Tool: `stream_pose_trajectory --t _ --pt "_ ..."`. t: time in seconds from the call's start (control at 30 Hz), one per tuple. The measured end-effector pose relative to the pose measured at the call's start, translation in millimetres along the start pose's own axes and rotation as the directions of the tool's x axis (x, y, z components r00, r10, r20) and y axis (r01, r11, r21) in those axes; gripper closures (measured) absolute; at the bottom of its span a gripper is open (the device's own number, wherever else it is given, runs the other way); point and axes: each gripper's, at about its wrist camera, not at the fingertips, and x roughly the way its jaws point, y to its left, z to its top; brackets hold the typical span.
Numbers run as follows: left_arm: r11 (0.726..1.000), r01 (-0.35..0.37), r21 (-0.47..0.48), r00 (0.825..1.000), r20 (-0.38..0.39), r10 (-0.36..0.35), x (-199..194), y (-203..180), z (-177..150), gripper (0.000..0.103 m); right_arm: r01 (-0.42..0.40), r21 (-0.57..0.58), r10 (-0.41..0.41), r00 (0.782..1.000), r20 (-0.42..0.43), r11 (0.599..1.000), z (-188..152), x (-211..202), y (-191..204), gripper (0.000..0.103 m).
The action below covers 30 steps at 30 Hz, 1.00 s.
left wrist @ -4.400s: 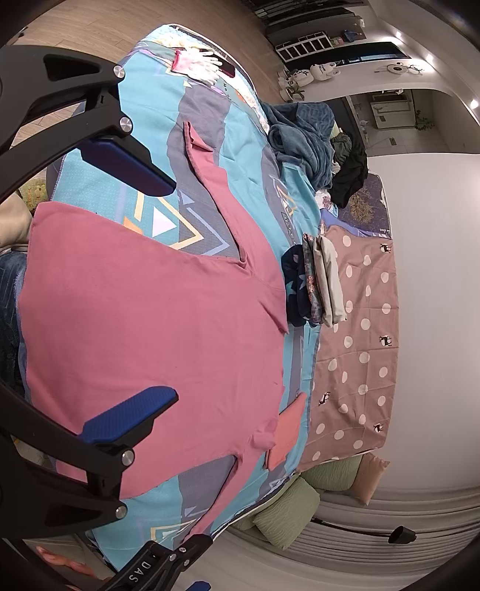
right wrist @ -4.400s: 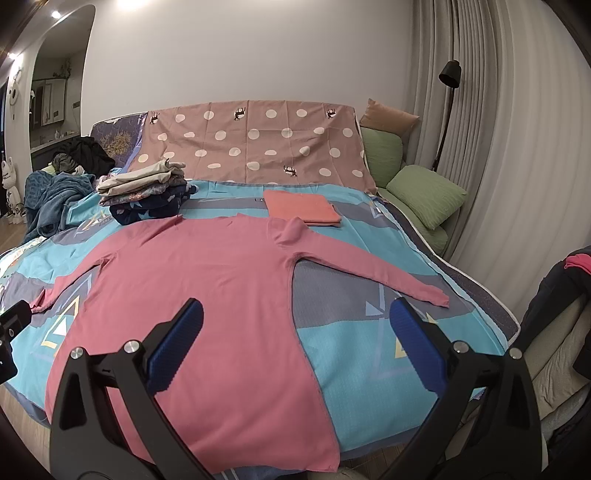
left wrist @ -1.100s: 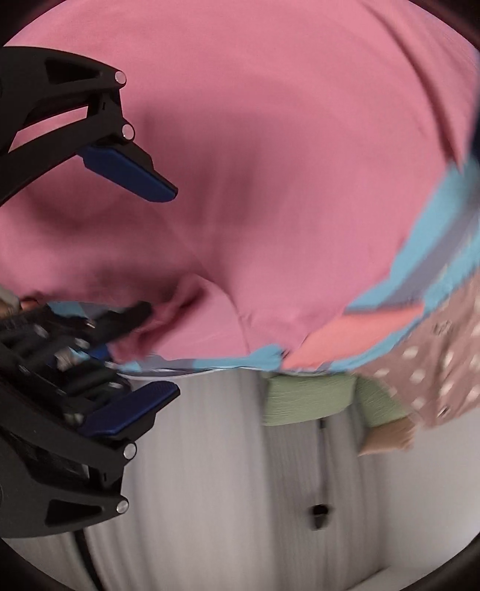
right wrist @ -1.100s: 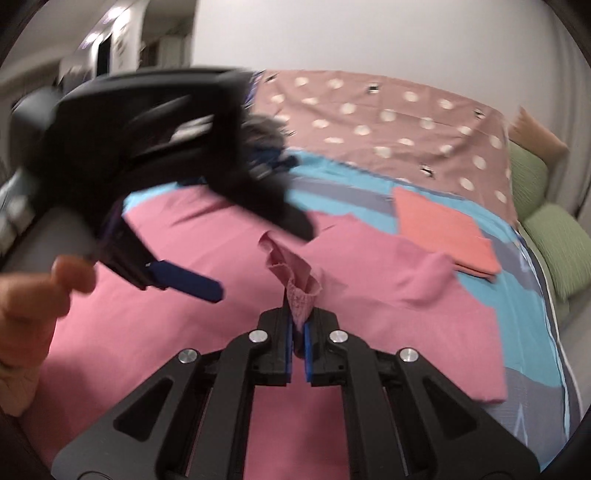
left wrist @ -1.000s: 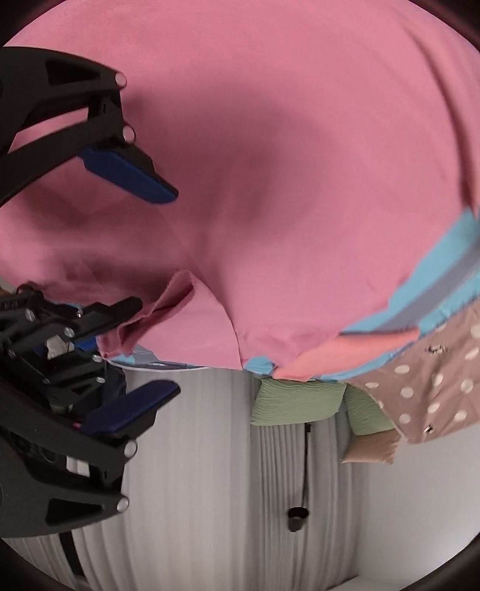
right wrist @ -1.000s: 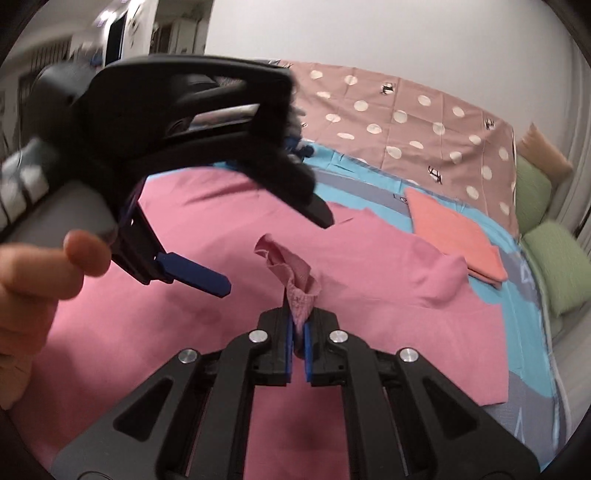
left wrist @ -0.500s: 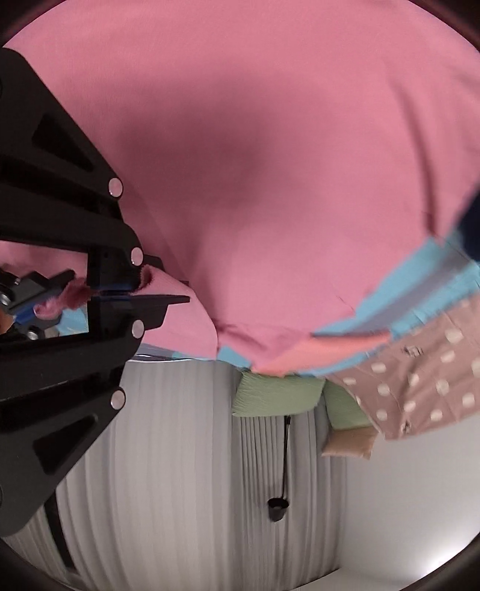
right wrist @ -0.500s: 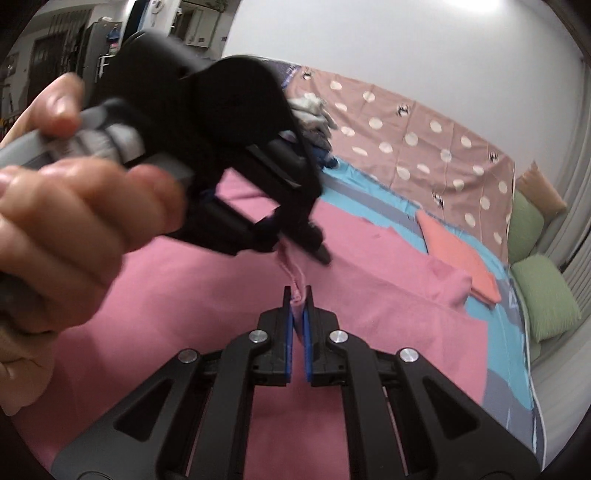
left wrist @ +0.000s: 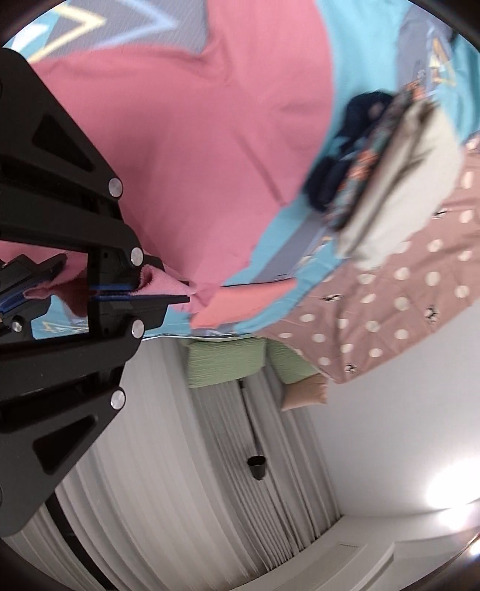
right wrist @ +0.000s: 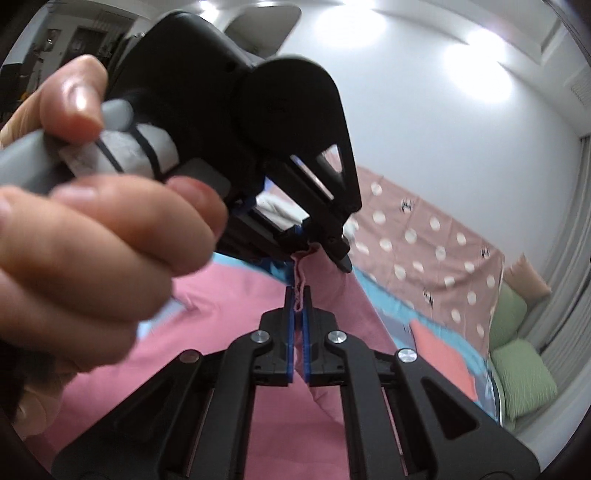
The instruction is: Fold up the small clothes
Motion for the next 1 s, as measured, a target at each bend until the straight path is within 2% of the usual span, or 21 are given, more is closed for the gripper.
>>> stream_pose_trajectory --t 0.2,0.37,0.5,0.63,0.73,0.9,1.0 --pt "0.999 -0.038 0.008 0.994 0.107 0.037 -49.0 10.6 13.7 0.102 -0.061 -0.024 0.063 0.996 0.064 0.998 29.4 5.7 21.6 0.1" --pt "0.997 -0.069 -0.017 0.991 0.112 0.07 -52.8 33.7 19.4 0.102 -0.119 -0.027 0.12 0.992 0.045 0.993 29.6 22.0 34.7 0.1" --pt "0.993 -0.102 -0.064 0.992 0.069 0.106 -39.6 66.8 22.3 0.102 -0.172 0.018 0.173 0.984 -0.035 0.985 15.3 40.1 33.8 0.1" --pt "0.982 -0.151 -0.116 0.988 0.026 0.155 -23.4 106.2 24.0 0.102 -0.225 0.064 0.231 0.968 -0.098 0.972 -2.8 41.2 29.3 0.094" --pt "0.97 -0.185 -0.16 0.983 -0.007 0.186 -15.8 136.9 25.8 0.102 -0.246 0.127 0.265 0.951 -0.159 0.961 -19.0 40.5 19.2 0.094" --pt "0.951 -0.225 -0.21 0.974 -0.03 0.224 -16.0 167.0 23.6 0.102 -0.215 0.305 0.298 0.919 -0.257 0.928 -48.3 65.7 -28.7 0.085" --pt "0.935 -0.249 -0.252 0.968 -0.039 0.247 -20.1 185.2 20.8 0.101 -0.181 0.43 0.332 0.892 -0.307 0.884 -71.4 80.4 -49.5 0.085"
